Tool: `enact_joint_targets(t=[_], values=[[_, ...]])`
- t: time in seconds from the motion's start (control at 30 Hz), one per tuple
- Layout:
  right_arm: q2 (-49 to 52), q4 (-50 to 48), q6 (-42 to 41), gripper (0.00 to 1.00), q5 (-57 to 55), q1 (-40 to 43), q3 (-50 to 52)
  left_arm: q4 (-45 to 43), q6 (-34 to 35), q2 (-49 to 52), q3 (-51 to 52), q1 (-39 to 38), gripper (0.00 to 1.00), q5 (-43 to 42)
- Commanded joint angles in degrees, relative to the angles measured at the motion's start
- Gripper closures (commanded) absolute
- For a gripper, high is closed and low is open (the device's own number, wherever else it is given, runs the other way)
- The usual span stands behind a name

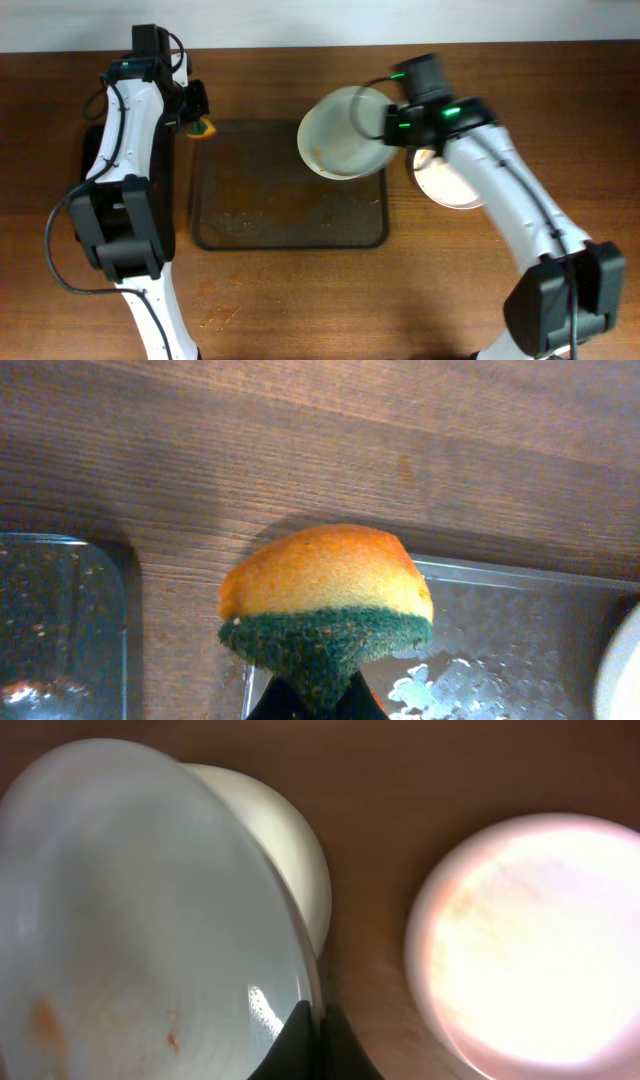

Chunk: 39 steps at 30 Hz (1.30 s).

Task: Clean dirty plates on tray and stack at the side
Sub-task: 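Carry the plate with the right gripper and stack it on the side plate, then grip the last white plate on the tray with the right gripper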

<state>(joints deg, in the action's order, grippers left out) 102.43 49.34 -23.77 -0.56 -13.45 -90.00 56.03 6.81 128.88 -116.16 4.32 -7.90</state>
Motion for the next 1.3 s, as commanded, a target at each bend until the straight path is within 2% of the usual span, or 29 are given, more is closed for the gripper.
enact_joint_targets(t=[0.0,0.1,0.23,0.27,0.3,0.33,0.37,0.43,0.53,0.57,0.6,0.63,0.73,0.77,0.87,1.03,1.07,1.13,1.17,1.2,1.27], values=[[-1.73,6.21,-0.63,0.96,7.67,16.55,0.11,-0.31,-1.14,1.05,-0.83,0.20,0.99,0.20],[-1.66,5.79,-0.63,0.95,5.01,28.35,5.90,-0.28,-1.16,1.05,-0.83,-0.44,0.99,0.17],[-1.46,0.50,-0.68,0.94,4.39,29.24,13.73,0.79,-1.86,0.96,-1.99,-1.84,0.99,-0.52],[-1.46,0.20,-0.66,0.54,5.29,29.22,13.70,2.12,-3.41,0.96,-3.23,-1.97,0.99,-1.99],[-1.46,-0.37,0.09,0.38,10.54,29.18,13.16,4.00,-3.69,0.96,-5.16,-2.19,0.99,-2.82],[-1.46,-1.14,2.34,0.30,15.43,28.87,12.50,5.90,-3.69,0.96,-7.21,-2.21,0.99,-3.10],[-1.46,-1.75,2.38,0.30,18.14,27.93,11.58,7.32,-3.72,0.96,-9.09,-2.21,0.99,-3.34],[-1.46,-6.84,1.97,0.37,19.82,19.43,9.99,9.92,-3.89,0.96,-15.02,-2.89,0.99,-3.93],[0.39,-15.02,-10.51,0.48,11.04,4.68,9.99,9.40,-3.87,0.96,-17.51,-4.17,0.99,-3.91],[2.27,-17.49,-15.74,0.58,4.42,-0.13,9.99,9.57,-3.87,1.05,-17.49,-4.15,0.99,-3.87],[4.76,-18.78,-22.21,0.60,-1.16,-3.82,9.99,10.27,-3.87,1.09,-17.49,-4.15,0.99,-3.69],[7.26,-19.12,-26.21,0.60,-2.58,-5.75,9.99,10.73,-3.87,1.09,-17.49,-3.98,0.99,-3.67],[13.05,-18.32,-27.85,0.60,-2.82,-6.40,9.99,10.73,-3.87,1.11,-17.49,-3.93,0.99,-3.69],[14.45,-18.78,-29.27,0.66,-1.38,-6.40,9.99,10.73,-3.87,1.22,-17.49,-3.93,0.99,-3.69],[15.96,-19.63,-29.24,0.96,3.06,-7.15,9.99,10.73,-3.87,1.51,-17.38,-3.93,0.99,-3.69],[15.89,-17.46,-25.68,0.96,9.05,-15.54,9.27,10.73,-3.87,1.53,-17.38,-3.93,0.99,-3.67],[15.80,-15.80,-21.20,0.92,11.26,-16.61,7.30,10.73,-3.89,1.53,-17.38,-3.93,0.99,-3.67],[15.80,-10.05,-13.14,0.67,8.22,-17.68,2.82,10.73,-3.89,1.53,-17.38,-3.93,0.99,-3.67],[15.93,-11.69,-1.25,0.58,8.85,-15.19,0.24,10.73,-3.87,1.51,-17.38,-3.93,0.99,-3.72],[16.11,-14.47,3.76,0.58,10.97,-13.90,0.07,10.73,-3.87,1.53,-17.38,-3.93,0.99,-3.72],[19.32,-18.45,5.81,0.58,13.77,-11.56,-1.01,11.15,-3.87,1.53,-17.38,-3.93,0.99,-3.74]])
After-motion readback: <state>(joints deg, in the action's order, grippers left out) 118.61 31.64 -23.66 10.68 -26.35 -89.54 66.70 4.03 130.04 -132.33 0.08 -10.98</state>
